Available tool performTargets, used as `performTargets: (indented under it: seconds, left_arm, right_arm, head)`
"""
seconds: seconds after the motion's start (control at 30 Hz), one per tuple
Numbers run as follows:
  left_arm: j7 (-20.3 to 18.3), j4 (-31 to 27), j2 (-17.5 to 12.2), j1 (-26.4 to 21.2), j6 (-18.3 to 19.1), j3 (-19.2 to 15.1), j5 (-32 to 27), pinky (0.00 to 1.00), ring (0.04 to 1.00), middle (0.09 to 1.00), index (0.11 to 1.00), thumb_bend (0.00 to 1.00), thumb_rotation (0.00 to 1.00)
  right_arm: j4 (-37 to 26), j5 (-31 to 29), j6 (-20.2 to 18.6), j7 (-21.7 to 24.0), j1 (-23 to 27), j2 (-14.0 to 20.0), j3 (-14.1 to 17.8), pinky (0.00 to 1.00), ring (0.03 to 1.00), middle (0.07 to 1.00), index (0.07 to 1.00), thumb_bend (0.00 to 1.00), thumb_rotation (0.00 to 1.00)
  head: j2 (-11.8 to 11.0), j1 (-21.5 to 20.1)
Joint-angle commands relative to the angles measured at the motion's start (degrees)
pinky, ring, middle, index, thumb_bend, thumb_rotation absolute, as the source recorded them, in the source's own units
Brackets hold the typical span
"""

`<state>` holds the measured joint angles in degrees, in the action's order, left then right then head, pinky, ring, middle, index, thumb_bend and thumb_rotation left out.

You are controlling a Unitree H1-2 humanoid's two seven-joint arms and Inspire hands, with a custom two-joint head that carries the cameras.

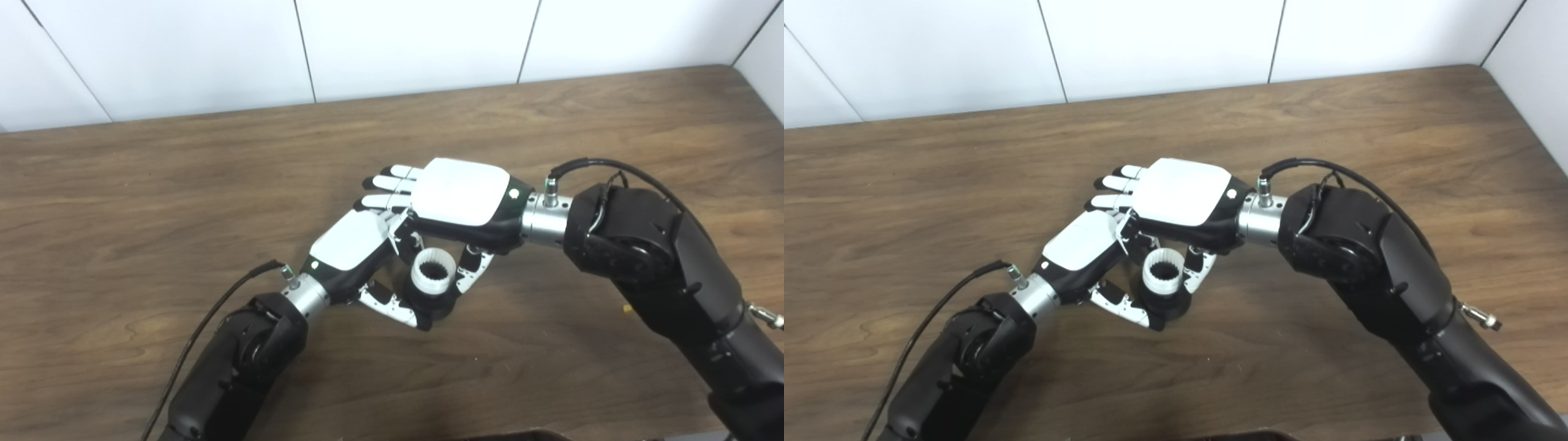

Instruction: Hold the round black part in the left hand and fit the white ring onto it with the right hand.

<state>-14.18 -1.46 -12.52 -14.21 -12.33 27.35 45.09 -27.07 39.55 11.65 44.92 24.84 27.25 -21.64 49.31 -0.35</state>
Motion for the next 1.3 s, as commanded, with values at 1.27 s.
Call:
performTargets:
  seconds: [1.27]
  left_arm:
    - [1.31, -2.28, 0.25, -0.44, -0.95, -0.19, -0.08, 1.0, 0.962, 0.954, 0.478, 0.52, 0.05]
  right_arm:
    - [2.05, 1.14, 2.06, -4.06, -1.91, -0.12, 0.04, 1.0, 1.0, 0.943, 0.48, 0.52, 0.13]
  head:
    - [0.42, -0.63]
